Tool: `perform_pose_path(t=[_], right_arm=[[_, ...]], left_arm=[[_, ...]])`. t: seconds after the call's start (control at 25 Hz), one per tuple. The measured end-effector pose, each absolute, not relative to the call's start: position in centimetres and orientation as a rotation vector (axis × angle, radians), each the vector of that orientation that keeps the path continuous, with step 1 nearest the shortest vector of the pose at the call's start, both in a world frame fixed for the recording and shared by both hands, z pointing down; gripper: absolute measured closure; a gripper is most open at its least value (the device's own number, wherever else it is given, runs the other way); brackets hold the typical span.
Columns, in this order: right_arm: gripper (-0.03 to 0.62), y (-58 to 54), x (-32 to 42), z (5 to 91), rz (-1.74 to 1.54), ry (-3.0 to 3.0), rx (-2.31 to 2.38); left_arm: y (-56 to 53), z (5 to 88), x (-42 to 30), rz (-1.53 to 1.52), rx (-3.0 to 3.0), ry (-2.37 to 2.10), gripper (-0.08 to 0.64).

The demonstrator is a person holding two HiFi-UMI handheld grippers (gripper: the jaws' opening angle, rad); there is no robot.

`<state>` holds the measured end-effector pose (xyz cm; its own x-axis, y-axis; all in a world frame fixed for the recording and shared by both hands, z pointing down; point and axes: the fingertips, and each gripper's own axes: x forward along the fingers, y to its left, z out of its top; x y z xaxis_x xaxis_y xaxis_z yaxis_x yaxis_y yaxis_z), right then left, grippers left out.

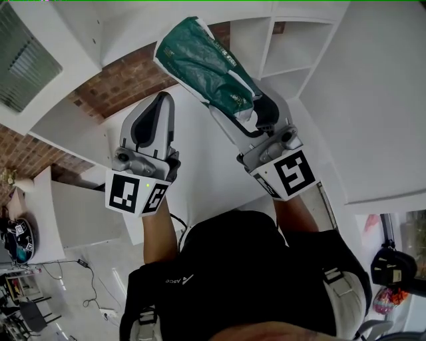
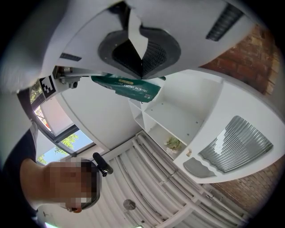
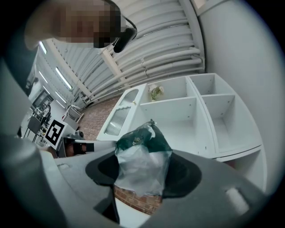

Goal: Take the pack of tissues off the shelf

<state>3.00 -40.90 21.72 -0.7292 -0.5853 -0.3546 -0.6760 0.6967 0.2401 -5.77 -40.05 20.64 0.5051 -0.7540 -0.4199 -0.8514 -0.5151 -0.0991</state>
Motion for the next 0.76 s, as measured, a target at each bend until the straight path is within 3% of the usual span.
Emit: perform_pose_path(t=[0.76], right_arm=[[0.331, -41.1, 3.09, 22.01, 0.491, 2.645, -0.992]], left_arm=[[-40.16, 21.01, -6.57, 0.487, -2.434, 1.391, 0.561]])
